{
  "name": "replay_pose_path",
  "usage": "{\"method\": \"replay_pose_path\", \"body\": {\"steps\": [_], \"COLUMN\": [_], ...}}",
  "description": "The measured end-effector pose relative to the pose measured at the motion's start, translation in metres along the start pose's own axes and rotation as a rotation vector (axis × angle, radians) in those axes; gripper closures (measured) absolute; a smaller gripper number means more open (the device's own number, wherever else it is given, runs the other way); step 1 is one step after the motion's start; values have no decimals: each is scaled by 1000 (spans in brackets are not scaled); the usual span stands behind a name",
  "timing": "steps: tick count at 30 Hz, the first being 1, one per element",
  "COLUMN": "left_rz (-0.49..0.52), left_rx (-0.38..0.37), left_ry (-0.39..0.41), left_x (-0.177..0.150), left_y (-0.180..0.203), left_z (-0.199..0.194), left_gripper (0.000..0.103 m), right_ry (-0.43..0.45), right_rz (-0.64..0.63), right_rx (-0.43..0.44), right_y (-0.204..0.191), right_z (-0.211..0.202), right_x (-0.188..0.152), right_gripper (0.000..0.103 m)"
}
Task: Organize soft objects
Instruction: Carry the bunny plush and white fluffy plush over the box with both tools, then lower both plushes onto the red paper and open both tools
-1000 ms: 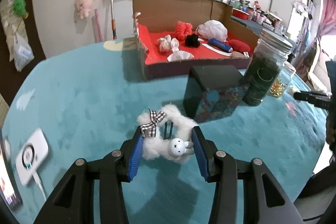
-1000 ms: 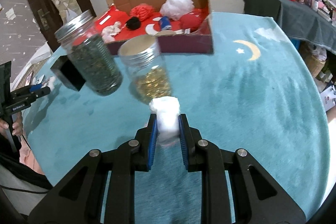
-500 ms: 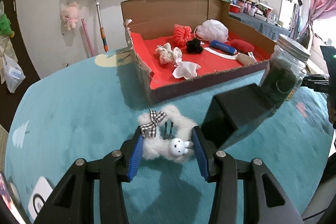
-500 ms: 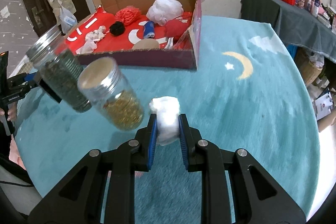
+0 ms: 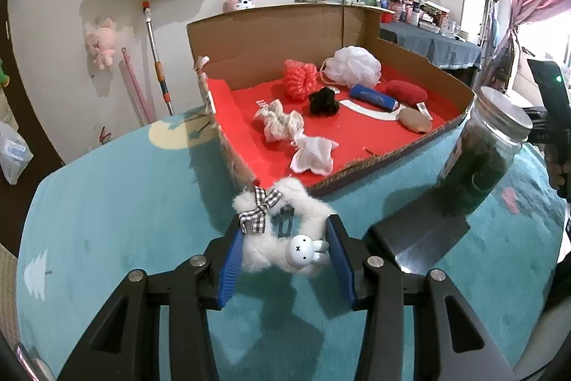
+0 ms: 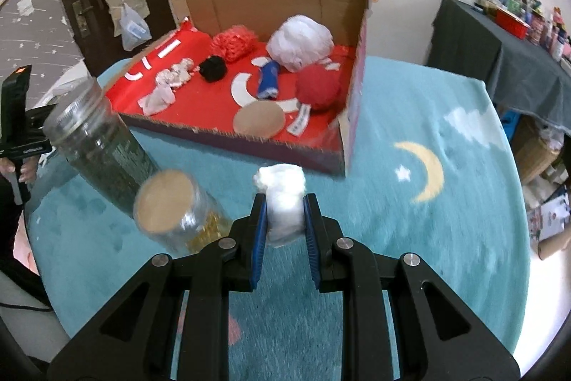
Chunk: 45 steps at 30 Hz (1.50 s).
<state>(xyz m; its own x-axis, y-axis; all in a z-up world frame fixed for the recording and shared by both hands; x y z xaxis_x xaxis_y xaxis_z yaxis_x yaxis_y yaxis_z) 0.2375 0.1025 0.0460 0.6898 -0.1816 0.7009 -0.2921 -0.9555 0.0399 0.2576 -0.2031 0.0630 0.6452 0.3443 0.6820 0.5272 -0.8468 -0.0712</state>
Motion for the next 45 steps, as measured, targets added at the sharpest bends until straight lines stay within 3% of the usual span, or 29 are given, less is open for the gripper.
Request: {"method": "replay_pose_path", "body": {"steps": [11, 23, 34, 45], "left_rz": [25, 114, 218, 227], "left_rx": [-99, -176, -144, -119], "left_ry": [-21, -151, -297, -376], "left_x": [42, 90, 97, 91], "left_y": [22, 75, 105, 103], "left_z": [14, 63, 119, 149], "left_gripper": [55, 55, 55, 55], "right_ry": [27, -80, -244, -346], "right_rz": [-69, -160, -142, -113], "right_rx": [129, 232, 219, 208], "right_y": [-13, -34, -35, -34], "right_z": [12, 69, 123, 150], "right_x": [50, 111, 126, 123], "right_gripper": [84, 84, 84, 84]}}
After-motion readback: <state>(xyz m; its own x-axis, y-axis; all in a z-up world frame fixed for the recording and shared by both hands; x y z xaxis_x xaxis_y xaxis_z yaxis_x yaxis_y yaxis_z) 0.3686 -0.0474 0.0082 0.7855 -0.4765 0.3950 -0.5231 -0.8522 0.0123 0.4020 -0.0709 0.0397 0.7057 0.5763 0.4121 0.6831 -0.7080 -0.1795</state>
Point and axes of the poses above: each gripper's, at about its wrist camera, not at the fingertips, and z roughly the way its jaws point, y to its right, x to its top, the point moved 6 cm from there along z, roughly the way its jaws point, and after that the axes turned 7 degrees about -z, right-handed, at the moved point
